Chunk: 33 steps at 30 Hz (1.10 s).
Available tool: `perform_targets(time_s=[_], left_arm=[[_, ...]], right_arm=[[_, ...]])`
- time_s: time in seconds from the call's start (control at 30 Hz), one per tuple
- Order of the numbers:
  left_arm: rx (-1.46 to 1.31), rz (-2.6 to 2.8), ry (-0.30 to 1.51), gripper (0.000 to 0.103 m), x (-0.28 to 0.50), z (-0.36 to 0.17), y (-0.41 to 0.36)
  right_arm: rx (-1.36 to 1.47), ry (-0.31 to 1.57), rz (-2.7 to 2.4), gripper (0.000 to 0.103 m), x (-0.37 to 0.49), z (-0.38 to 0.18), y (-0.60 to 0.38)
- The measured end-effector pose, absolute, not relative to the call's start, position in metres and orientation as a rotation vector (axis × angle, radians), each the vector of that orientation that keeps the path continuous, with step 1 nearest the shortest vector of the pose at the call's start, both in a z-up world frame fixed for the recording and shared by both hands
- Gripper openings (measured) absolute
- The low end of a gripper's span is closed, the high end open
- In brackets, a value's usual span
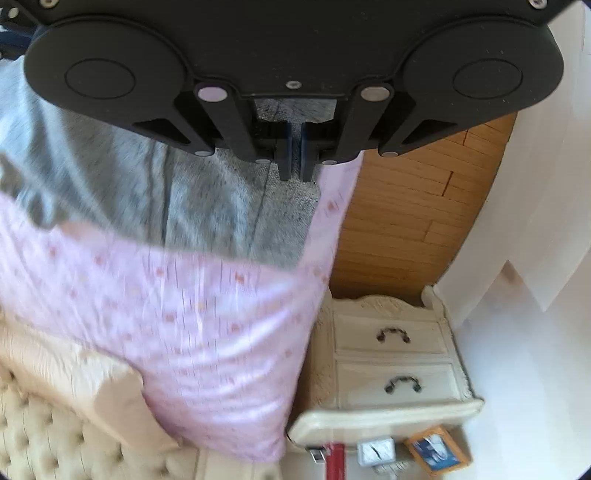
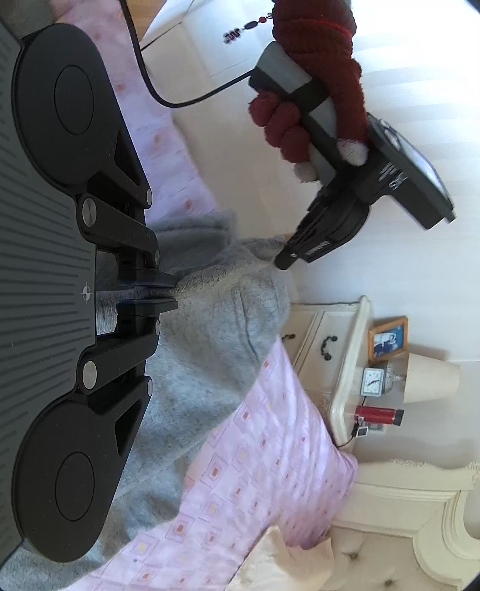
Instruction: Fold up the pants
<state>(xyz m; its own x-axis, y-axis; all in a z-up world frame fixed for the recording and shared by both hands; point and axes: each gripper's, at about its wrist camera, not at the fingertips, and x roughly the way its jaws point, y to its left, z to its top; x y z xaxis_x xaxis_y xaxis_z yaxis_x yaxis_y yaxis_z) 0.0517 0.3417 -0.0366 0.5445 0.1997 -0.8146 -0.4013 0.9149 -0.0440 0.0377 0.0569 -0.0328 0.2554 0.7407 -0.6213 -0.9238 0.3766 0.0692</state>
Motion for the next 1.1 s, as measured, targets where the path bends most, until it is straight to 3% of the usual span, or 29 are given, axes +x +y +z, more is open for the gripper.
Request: perform_targets(time_s=[0.17,0.27,0.37,0.5,0.6,0.67,0.73,0.9,1.1], left_arm=[[-0.259,0.379,0.95,0.005,0.038,-0.02,0.348],[-0.176,0.415,1.036,0.01,0.043,-0.049,0.345],[-0.074,0.542,1.132,0.01,0.045,-0.075,0.341],[-0.078,0.655,1.034,0.012,0.035,-0.053,0.339],[-0.03,0.594,0.917,0.013,0.039,-0.026,0.312],[-0.014,0.479,0.885,0.018,0.046,-0.018,0.286],[-0.028,0.363,0.888,0.024,0.053,-0.02,0.262],[-0.051,0.18,0.944,0.024,0.071,-0.045,0.211],[-0.082,0.127,0.978,0.024,0.082,-0.076,0.194]], right_arm=[[-0.402,0.687,1.191,0.007,0.031,-0.058,0.067],[-0.482,0.708,1.215,0.011,0.028,-0.074,0.073],[-0.41,0.66,1.256,0.012,0.03,-0.054,0.056],[-0.286,0.614,1.175,0.015,0.045,-0.039,0.025],[-0.298,0.692,1.086,0.015,0.059,-0.053,0.014],[-0.328,0.756,1.045,0.015,0.06,-0.066,0.007],[-0.378,0.818,1.044,0.015,0.054,-0.079,0.002],[-0.384,0.843,1.088,0.014,0.046,-0.07,-0.014],[-0.301,0.841,1.011,0.015,0.117,-0.027,-0.044]])
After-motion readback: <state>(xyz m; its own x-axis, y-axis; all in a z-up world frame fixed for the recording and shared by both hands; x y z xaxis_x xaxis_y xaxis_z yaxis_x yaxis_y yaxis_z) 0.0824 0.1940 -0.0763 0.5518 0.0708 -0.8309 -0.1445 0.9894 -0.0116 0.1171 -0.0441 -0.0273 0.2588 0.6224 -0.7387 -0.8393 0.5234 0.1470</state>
